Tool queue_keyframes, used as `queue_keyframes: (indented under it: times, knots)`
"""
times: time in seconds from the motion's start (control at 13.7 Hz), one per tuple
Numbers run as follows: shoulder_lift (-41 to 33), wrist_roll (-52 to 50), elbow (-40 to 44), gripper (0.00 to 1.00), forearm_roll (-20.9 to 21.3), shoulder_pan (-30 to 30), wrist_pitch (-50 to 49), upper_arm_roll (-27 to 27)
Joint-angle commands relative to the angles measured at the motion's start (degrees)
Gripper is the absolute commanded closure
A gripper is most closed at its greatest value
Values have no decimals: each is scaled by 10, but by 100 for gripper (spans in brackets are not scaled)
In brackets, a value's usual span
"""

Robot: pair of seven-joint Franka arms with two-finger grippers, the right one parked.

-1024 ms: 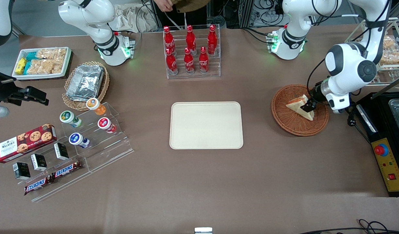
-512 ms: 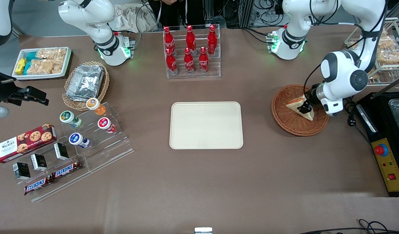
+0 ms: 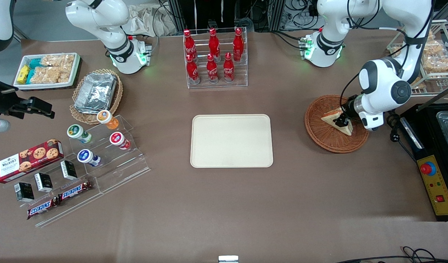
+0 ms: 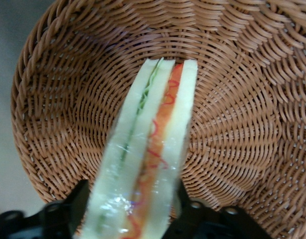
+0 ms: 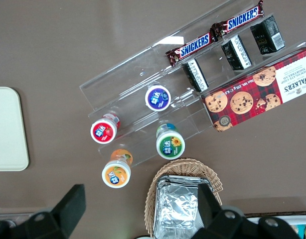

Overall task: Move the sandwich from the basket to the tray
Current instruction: 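Close the left gripper on the sandwich's edge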

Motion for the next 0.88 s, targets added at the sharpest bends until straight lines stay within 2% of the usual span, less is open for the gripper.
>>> queue_keyframes:
  times: [0.0, 0.51, 0.8]
  knots:
    - [-9, -10, 3, 76, -5, -4, -6, -2]
    - [-70, -7, 39, 76, -2, -8, -90, -6]
    - [-96, -1, 115, 76, 5, -8, -178, -16]
